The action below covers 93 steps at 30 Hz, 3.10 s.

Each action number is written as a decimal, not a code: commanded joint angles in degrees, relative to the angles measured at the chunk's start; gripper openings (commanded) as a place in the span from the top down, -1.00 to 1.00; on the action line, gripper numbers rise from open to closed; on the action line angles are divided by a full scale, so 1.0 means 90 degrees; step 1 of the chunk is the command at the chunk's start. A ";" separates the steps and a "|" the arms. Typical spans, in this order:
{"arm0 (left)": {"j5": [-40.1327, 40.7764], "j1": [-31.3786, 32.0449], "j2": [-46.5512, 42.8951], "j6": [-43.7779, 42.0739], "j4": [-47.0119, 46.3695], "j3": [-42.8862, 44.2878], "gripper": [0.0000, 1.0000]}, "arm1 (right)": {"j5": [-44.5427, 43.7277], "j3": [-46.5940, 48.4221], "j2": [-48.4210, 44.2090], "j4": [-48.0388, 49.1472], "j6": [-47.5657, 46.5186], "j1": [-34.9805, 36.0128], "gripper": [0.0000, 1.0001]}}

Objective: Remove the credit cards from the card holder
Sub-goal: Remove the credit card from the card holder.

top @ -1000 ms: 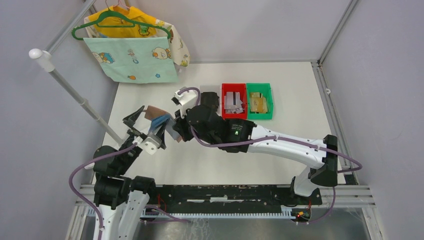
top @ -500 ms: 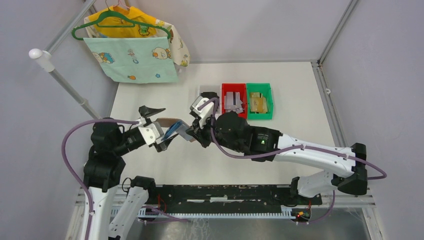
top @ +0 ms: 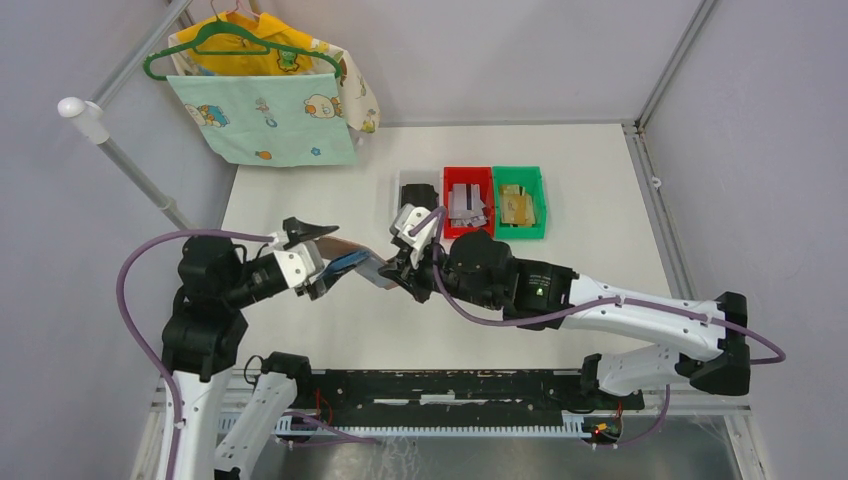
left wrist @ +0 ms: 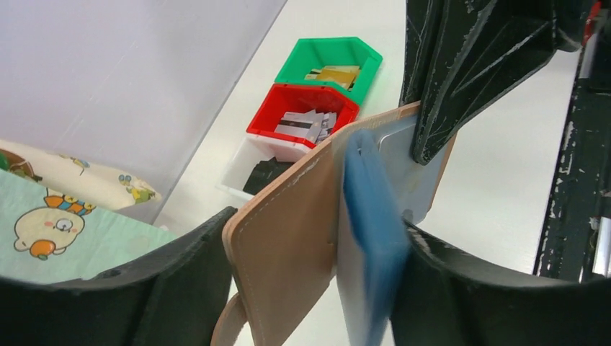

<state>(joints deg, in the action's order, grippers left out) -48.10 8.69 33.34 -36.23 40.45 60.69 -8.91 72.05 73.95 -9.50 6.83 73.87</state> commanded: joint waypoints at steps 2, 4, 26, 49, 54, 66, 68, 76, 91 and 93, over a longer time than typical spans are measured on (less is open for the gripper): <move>-0.0668 -0.0037 0.0448 0.0184 0.0531 0.0570 -0.07 | 0.0124 -0.0128 -0.0494 0.0772 -0.0196 0.0020 1.00; -0.0852 -0.0035 0.0683 0.0030 0.0932 0.0748 0.22 | 0.0116 -0.0227 -0.0559 0.0870 -0.0219 0.0025 1.00; -0.1323 -0.0027 0.2693 -0.1499 0.3587 0.2142 0.96 | 0.1422 -0.0886 -0.1092 0.0851 -0.0588 -0.0878 -0.42; -0.1697 0.0728 0.3424 -0.1751 0.4842 0.2669 0.96 | 0.6200 0.0521 0.0911 0.0927 -0.0062 -0.1945 0.07; -0.1876 0.0777 0.3466 -0.1595 0.4842 0.2830 0.97 | 0.6418 0.0403 0.0965 0.1238 0.0266 -0.2049 0.81; -0.1739 0.0838 0.3203 -0.1468 0.4842 0.2416 -0.32 | 0.6381 -0.0203 0.0193 0.1834 0.0801 -0.2494 1.00; -0.1739 0.0840 0.3232 -0.1410 0.4841 0.2373 -0.30 | 0.6380 -0.0171 0.0153 0.1667 0.0729 -0.2495 1.00; -0.1802 0.0835 0.3543 -0.0882 0.4841 0.2574 0.08 | 0.6314 -0.0102 0.0112 0.1154 0.0446 -0.2494 1.00; -0.2426 0.0804 0.3641 -0.0122 0.4703 0.2608 0.12 | 0.5725 -0.1114 -0.0707 0.2116 0.0876 -0.2504 1.00; -0.2448 0.0813 0.3617 0.0167 0.4382 0.2555 0.23 | 0.5764 -0.1157 -0.0660 0.2296 0.1035 -0.2499 1.00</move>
<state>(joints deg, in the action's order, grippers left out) -66.70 16.21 65.93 -40.12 83.90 82.24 43.33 61.91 68.95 3.77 12.86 51.59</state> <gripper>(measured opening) 0.431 0.028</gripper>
